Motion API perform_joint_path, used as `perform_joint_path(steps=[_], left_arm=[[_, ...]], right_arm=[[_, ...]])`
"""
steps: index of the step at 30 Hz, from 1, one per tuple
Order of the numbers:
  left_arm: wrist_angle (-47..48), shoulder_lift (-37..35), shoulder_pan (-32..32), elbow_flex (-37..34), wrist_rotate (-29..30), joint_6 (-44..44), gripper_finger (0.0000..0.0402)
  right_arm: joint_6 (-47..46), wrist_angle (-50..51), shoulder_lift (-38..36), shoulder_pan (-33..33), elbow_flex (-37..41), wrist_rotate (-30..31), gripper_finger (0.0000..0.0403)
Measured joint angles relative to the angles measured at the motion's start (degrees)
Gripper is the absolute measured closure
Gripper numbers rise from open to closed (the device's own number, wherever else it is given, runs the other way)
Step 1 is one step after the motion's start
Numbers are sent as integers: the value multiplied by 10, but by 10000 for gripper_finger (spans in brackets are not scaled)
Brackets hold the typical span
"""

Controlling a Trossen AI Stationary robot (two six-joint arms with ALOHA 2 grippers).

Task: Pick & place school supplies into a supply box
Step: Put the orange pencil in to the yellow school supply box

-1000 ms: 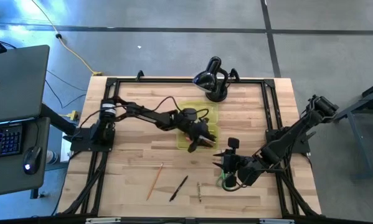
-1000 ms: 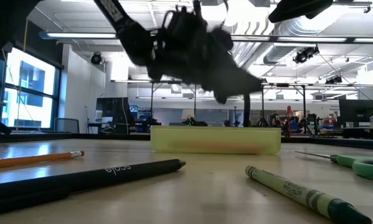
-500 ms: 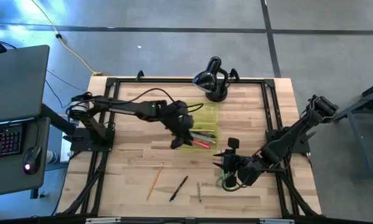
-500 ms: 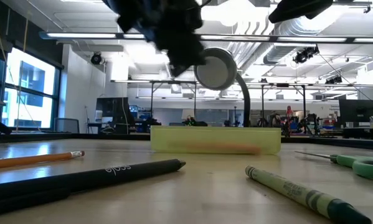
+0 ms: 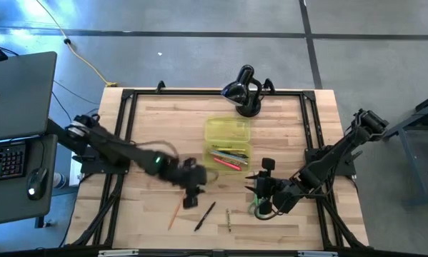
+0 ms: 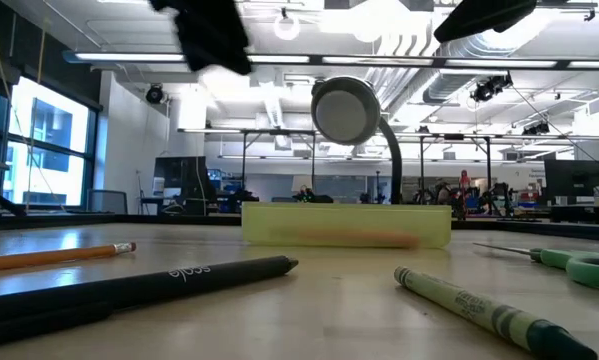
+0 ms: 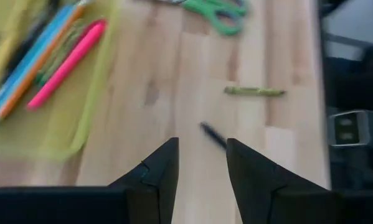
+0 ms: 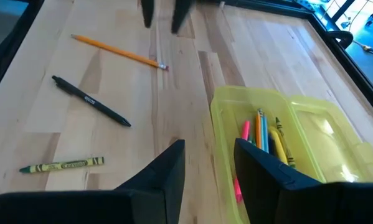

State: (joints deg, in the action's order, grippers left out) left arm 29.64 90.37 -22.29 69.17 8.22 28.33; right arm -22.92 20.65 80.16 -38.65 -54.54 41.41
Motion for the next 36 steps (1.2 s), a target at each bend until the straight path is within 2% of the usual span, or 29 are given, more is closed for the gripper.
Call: perform_joint_path(steps=[6,9,12,13,15,21,24,30,36], left_arm=[[85,-2,-146,0,292,211,236],[92,-2,-204,-12,451,306,236],[92,-2,-241,-32,556,371,236],[89,-2,-249,-39,569,388,236],[81,-2,-256,-54,559,411,236],[-40,17,-257,-102,467,451,236],[-49,31,-250,-106,432,443,236],[-53,36,-250,-106,446,441,236],[-50,35,-266,-104,496,455,236]], right_arm=[[0,2,0,0,0,0,285],[0,5,0,0,0,0,285],[0,5,0,0,0,0,285],[0,5,0,0,0,0,285],[0,5,0,0,0,0,285],[0,5,0,0,0,2,285],[8,6,0,0,0,2,285],[11,6,0,0,0,2,285],[10,10,0,0,0,3,285]])
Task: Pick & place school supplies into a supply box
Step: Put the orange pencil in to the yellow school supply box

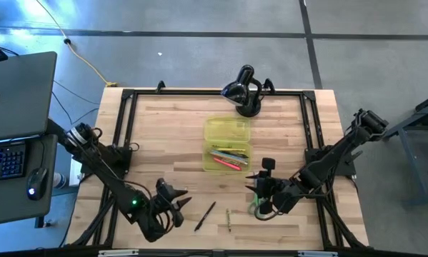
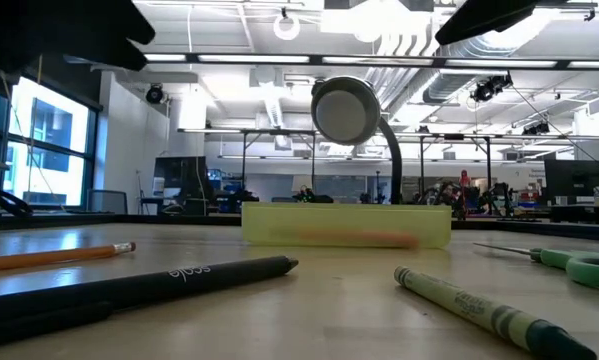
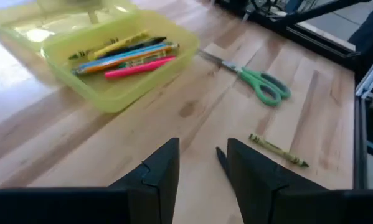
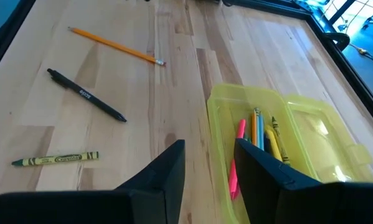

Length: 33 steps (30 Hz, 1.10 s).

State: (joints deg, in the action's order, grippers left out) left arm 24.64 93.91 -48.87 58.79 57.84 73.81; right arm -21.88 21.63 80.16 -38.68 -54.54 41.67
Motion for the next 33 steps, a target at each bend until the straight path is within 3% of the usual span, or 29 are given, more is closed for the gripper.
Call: perform_joint_path(steps=[6,21,27,33], left_arm=[[28,18,-14,-7,-15,69,236],[66,125,5,-17,24,175,236],[68,166,5,-17,12,266,236],[74,186,5,-17,12,288,236]], right_arm=[[-1,0,0,0,0,-2,285],[3,4,0,0,0,2,285],[3,4,0,0,0,2,285],[0,4,0,0,0,2,285]])
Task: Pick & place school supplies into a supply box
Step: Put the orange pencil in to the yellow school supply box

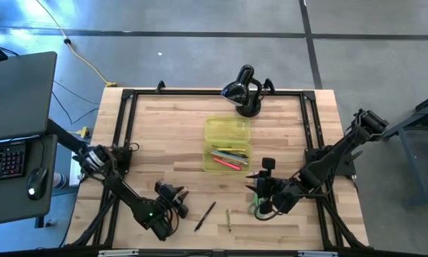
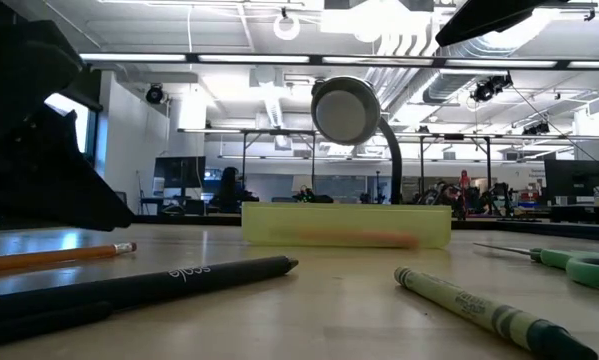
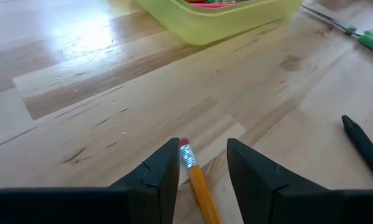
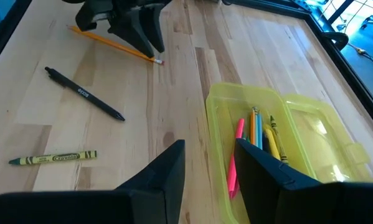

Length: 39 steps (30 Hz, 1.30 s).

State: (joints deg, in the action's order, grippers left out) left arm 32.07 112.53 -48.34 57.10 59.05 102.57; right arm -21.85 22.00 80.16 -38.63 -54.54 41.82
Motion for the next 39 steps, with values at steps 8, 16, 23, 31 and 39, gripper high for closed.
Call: perform_joint_path(steps=[8,16,23,31,39], left_arm=[[12,0,0,-1,0,24,236],[13,0,10,-1,-21,28,236],[4,4,45,-1,-67,-8,236],[6,8,41,-1,-64,-13,236],[6,11,41,-2,-44,-2,236]], right_arm=[[-1,0,0,0,0,4,285],[1,0,0,0,0,1,285],[13,0,0,0,0,0,285],[14,0,0,1,0,0,285],[9,-2,0,4,0,-1,285]])
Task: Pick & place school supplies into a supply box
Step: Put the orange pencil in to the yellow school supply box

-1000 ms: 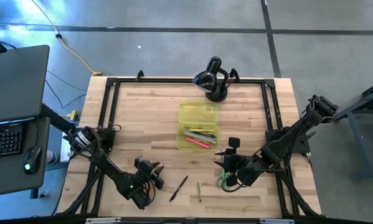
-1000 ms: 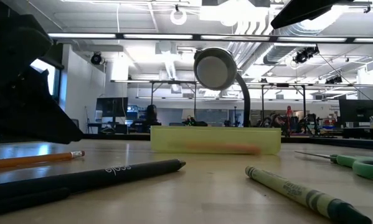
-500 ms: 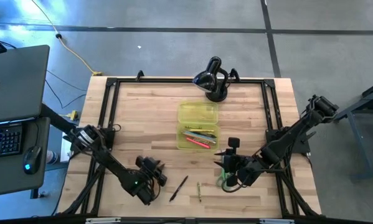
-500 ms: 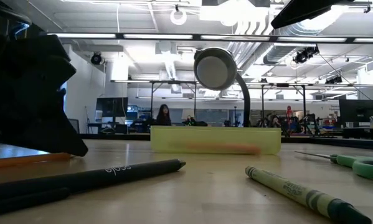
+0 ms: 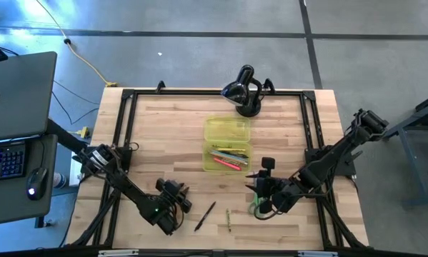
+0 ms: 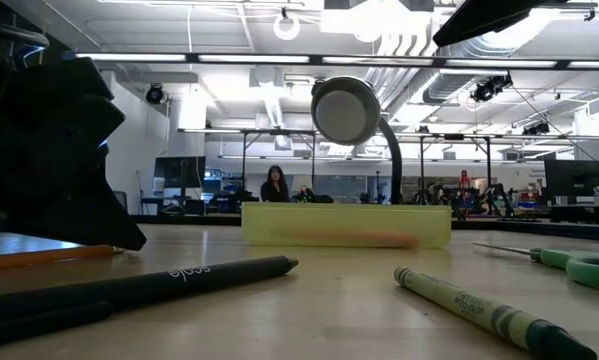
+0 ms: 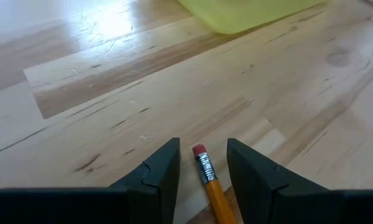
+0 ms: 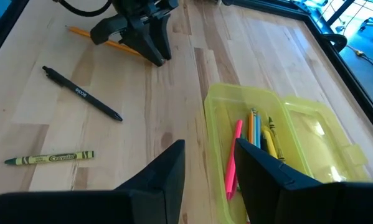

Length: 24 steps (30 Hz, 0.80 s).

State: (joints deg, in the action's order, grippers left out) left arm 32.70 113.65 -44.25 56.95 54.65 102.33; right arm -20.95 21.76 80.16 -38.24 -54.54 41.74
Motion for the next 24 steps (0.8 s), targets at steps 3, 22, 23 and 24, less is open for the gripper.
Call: perform_joint_path(steps=[3,22,23,24], left_arm=[[-6,0,0,0,2,6,236],[-28,5,1,-1,-57,9,236],[-28,10,0,0,-59,10,236],[-28,14,-4,0,-58,11,236]], right_arm=[[0,0,0,0,0,1,285],[-10,0,0,0,0,-42,285],[-11,0,0,0,0,-47,285],[-11,0,0,0,0,-52,285]])
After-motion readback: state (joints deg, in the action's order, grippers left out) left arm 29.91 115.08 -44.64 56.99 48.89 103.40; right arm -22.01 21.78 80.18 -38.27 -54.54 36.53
